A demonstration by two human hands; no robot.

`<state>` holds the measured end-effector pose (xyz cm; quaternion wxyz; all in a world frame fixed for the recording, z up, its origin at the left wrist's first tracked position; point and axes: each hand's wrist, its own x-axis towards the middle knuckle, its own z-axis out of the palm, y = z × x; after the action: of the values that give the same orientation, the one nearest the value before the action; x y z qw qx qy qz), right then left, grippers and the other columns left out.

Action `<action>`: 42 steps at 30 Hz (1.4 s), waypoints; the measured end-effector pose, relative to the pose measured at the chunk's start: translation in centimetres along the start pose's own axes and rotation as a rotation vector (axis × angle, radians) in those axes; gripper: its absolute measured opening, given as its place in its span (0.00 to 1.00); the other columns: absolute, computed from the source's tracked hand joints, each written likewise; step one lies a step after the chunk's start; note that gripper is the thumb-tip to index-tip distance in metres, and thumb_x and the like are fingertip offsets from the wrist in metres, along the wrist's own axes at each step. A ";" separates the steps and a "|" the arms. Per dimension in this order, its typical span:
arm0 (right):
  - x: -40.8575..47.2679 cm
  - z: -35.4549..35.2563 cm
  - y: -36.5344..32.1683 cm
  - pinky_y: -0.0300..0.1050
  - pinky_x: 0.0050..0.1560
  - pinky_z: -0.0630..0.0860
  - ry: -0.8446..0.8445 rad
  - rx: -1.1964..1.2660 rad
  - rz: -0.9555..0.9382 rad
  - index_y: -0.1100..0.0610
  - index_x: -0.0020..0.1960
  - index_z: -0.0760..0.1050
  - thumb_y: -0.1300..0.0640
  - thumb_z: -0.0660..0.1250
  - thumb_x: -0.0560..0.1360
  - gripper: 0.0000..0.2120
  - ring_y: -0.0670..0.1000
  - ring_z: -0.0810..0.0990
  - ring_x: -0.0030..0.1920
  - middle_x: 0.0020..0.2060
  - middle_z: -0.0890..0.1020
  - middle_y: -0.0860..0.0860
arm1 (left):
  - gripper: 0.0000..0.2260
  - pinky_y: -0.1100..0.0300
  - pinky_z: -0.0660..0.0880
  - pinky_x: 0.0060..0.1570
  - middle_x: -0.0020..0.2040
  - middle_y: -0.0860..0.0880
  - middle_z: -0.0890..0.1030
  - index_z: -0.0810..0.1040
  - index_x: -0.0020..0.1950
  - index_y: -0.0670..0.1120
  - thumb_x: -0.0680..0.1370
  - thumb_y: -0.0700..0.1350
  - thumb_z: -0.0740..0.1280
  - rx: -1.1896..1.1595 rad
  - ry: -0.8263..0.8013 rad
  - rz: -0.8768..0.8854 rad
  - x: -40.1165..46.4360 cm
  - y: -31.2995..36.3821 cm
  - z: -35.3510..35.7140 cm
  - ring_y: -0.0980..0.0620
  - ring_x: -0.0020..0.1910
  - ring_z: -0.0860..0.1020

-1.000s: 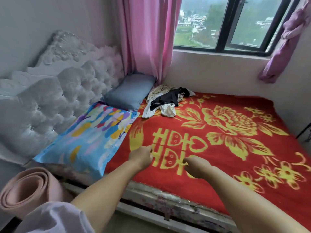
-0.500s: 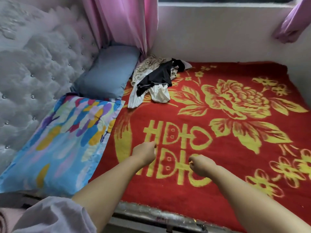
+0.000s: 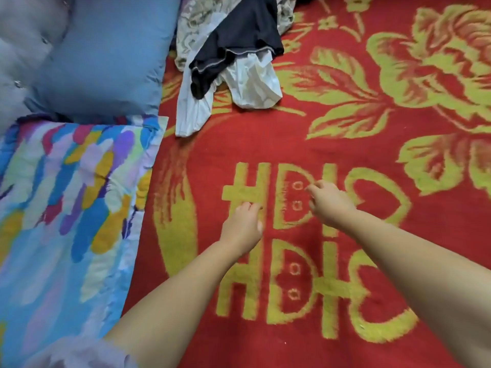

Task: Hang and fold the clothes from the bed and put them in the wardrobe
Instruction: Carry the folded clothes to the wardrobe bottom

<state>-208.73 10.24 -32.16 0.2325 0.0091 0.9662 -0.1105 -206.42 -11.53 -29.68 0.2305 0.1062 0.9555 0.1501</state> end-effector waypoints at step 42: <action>3.3 8.9 -0.8 0.58 0.75 0.48 -0.039 0.073 -0.154 0.48 0.79 0.47 0.54 0.62 0.75 0.37 0.51 0.48 0.78 0.78 0.48 0.49 | 0.11 0.52 0.65 0.51 0.54 0.42 0.81 0.76 0.54 0.45 0.79 0.49 0.59 0.097 -0.227 0.121 0.3 -1.6 9.0 0.40 0.55 0.76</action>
<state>-207.74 7.43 -41.18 0.2417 -0.0588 0.9547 -0.1636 -202.64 -10.78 -38.02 0.3223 0.1909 0.9213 0.1046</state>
